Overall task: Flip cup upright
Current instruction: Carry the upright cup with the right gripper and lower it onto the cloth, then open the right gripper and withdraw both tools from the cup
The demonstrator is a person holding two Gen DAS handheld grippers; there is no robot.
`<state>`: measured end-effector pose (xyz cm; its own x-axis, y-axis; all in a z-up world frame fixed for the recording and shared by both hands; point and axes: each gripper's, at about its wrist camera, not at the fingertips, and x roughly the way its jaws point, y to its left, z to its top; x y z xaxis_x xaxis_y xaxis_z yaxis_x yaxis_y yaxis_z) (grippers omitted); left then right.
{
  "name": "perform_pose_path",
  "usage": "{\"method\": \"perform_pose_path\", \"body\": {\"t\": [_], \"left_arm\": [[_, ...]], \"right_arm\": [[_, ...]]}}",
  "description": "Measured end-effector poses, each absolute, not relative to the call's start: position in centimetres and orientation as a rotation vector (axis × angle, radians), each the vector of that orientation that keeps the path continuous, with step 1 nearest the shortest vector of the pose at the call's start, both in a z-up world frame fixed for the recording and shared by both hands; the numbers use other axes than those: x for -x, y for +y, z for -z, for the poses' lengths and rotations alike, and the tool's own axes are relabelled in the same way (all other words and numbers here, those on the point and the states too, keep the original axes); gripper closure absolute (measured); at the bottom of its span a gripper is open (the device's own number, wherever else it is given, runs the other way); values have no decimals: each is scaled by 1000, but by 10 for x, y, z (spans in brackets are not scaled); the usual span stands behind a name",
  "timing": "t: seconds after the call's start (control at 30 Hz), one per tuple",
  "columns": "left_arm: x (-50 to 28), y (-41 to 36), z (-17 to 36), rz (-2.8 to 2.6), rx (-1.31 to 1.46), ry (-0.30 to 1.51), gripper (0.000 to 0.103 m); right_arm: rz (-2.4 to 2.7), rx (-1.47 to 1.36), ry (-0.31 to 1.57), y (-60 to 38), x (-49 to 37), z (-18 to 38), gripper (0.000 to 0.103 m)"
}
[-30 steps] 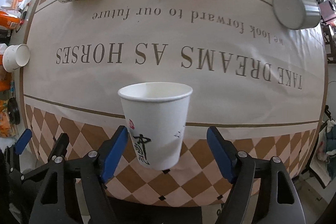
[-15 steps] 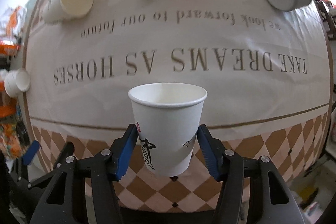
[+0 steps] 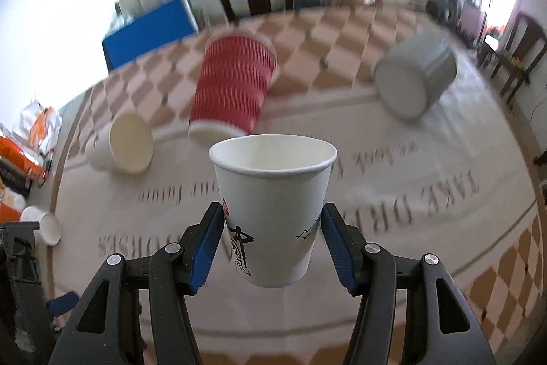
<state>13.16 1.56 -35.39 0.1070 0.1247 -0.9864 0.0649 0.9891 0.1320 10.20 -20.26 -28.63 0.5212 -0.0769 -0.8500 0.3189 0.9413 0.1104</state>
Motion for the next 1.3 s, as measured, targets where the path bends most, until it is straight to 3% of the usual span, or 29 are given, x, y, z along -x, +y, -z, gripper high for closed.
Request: {"method": "perform_pose_path", "body": {"t": [0.4,0.7,0.87,1.07,1.2,1.3], "left_arm": [[-121,-2,360,-36,-202,1451,0],[-106,-5,353,-23,-237,1429,0],[-98,-6,342,-11,-239,1413,0],[-75,-11,312,24,-229,1380,0],[-59,-15,275,62,-215,1344,0],[-50,-17,239,81,-214,1298,0]], "right_arm": [[252,-145,852,-186,-72,302,42],[240,-107,912,-176,-54,307,40],[232,-107,920,-174,-39,297,23],[258,-121,954,-178,-11,275,17],[308,-149,987,-190,11,243,2],[346,-150,1002,-199,25,208,1]]}}
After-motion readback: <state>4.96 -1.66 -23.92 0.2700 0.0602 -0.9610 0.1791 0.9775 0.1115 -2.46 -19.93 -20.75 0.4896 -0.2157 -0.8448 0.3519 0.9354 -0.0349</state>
